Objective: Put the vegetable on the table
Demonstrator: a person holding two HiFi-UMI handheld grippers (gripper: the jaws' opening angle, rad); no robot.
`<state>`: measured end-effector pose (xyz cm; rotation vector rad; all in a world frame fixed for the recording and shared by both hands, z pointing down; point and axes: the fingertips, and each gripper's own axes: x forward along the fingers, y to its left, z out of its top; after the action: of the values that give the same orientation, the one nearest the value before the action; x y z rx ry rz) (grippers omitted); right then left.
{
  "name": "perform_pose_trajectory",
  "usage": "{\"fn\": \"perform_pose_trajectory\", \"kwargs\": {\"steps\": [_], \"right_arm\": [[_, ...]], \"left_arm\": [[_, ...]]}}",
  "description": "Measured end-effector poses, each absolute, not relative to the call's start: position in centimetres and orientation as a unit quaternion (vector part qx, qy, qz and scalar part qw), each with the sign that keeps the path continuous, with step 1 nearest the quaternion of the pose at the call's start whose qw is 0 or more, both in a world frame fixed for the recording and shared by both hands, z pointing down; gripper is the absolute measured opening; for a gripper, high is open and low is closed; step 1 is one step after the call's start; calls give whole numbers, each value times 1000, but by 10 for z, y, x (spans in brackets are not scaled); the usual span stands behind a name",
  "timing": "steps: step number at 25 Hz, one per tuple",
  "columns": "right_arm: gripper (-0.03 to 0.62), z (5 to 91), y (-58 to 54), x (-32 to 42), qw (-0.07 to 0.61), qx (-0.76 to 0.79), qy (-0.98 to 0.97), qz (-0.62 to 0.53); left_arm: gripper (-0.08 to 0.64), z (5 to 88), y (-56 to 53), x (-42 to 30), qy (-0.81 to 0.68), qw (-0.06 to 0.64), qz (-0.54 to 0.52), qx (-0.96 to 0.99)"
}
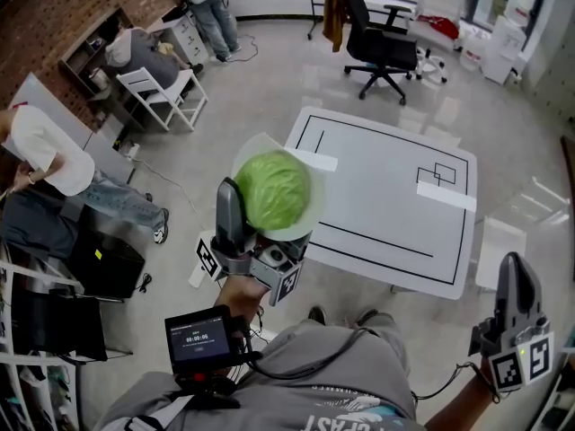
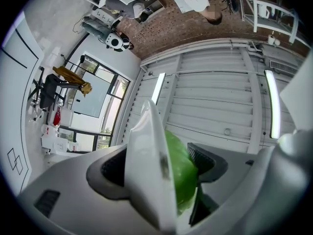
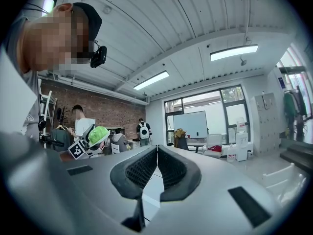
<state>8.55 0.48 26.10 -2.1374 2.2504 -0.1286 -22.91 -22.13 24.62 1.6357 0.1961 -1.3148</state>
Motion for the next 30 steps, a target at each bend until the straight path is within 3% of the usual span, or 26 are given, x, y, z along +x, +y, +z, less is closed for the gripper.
{"fn": "perform_pose_trajectory", "kwargs": {"steps": [30], "right_arm": [[6, 267, -62, 266, 37, -615, 785, -55]], "left_arm": [[368, 247, -233, -76, 8, 460, -569, 681]]}}
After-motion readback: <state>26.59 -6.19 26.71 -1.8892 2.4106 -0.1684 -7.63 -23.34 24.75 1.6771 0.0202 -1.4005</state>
